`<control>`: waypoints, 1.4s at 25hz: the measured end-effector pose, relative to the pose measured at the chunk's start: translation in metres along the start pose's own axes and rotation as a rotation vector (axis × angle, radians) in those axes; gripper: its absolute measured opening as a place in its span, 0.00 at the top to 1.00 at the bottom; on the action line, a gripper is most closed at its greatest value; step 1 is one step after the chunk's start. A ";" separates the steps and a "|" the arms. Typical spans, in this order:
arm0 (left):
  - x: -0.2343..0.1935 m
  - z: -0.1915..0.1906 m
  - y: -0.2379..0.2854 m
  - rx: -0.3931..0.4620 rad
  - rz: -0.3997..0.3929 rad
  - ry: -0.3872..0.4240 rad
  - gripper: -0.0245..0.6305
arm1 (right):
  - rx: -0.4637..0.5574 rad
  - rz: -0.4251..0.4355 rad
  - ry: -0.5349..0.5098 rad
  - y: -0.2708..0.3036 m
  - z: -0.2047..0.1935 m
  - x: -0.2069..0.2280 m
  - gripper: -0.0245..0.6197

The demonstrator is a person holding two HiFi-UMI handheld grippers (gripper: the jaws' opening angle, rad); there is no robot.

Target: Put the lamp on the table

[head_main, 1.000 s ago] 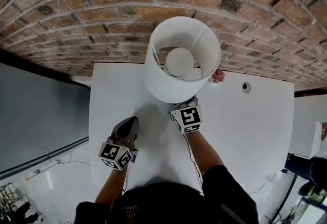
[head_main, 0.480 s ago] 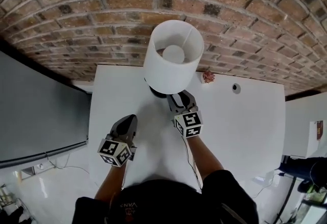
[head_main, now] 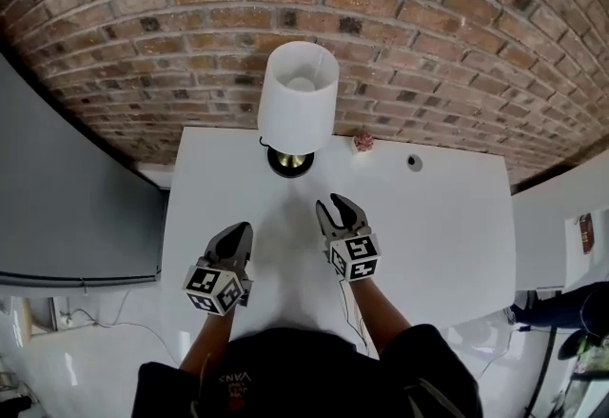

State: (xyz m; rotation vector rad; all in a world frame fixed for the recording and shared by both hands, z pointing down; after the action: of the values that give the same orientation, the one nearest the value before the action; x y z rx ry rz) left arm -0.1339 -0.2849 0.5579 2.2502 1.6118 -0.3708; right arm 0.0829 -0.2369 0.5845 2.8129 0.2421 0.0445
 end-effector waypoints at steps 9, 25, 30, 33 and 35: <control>0.044 -0.007 -0.032 0.045 0.036 0.021 0.96 | 0.001 0.026 -0.006 -0.075 -0.008 0.003 0.76; 0.152 -0.019 -0.031 0.099 0.126 0.036 0.96 | 0.085 0.134 0.021 -0.165 0.038 0.047 0.96; 0.187 -0.017 -0.021 0.105 0.145 0.075 0.96 | 0.117 0.202 0.041 -0.189 0.053 0.065 0.96; 0.205 -0.016 -0.018 0.107 0.171 0.104 0.96 | 0.133 0.234 0.036 -0.201 0.058 0.072 0.96; 0.215 -0.018 -0.019 0.104 0.195 0.120 0.96 | 0.142 0.251 0.034 -0.208 0.059 0.076 0.96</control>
State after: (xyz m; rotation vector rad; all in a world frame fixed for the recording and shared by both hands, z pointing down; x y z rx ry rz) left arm -0.0830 -0.0880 0.4844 2.5263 1.4415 -0.2786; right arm 0.1272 -0.0475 0.4632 2.9692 -0.1060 0.1371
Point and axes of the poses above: the fingertips, and each gripper's own axes: y forward along the fingers, x to its right, z out of its top, the point moved 4 cm from there along -y, backward along the fingers, and after that the axes turned 12 degrees about -z, right-handed, at the moved point
